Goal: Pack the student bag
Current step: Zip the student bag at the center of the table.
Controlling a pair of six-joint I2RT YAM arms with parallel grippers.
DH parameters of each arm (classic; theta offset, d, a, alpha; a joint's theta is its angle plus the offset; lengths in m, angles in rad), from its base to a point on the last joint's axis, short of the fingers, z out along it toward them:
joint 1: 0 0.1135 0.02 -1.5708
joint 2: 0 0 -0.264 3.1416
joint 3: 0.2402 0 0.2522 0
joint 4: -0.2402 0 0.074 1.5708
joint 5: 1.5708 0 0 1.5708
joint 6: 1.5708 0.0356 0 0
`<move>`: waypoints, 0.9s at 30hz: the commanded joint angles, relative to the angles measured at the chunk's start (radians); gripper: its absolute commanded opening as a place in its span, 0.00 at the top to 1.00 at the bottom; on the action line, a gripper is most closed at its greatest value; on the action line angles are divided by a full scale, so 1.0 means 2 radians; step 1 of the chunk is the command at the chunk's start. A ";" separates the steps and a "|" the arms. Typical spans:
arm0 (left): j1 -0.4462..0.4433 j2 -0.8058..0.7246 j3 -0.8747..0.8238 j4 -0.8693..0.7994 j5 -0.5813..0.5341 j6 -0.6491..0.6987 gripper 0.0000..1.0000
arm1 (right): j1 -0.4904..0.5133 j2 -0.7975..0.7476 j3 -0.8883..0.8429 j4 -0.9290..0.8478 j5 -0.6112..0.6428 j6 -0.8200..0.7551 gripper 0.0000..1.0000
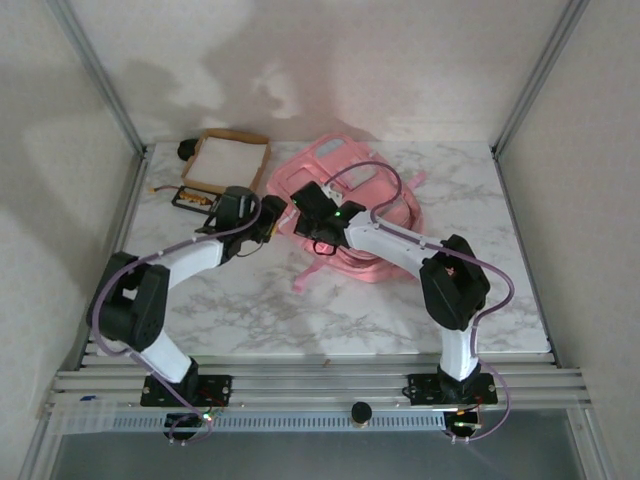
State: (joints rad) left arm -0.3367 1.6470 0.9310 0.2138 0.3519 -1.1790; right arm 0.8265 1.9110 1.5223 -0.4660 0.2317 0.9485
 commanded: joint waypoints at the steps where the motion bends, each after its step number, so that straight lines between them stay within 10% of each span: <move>1: -0.015 0.023 0.038 0.019 0.008 -0.003 0.39 | -0.007 -0.030 -0.016 -0.001 -0.030 -0.031 1.00; 7: -0.040 0.076 0.077 0.044 0.007 -0.025 0.45 | -0.008 -0.022 -0.012 0.003 -0.058 -0.042 1.00; 16: -0.036 0.096 0.049 0.039 -0.031 -0.055 1.00 | -0.014 -0.047 -0.041 -0.017 -0.047 -0.033 1.00; 27: 0.044 0.117 0.134 -0.038 -0.044 0.021 1.00 | -0.051 -0.170 -0.172 -0.087 -0.046 -0.024 1.00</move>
State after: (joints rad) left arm -0.3573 1.8473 1.1294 0.1917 0.4194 -1.2144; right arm 0.7612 1.6527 1.2251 -0.4805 0.1036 0.8890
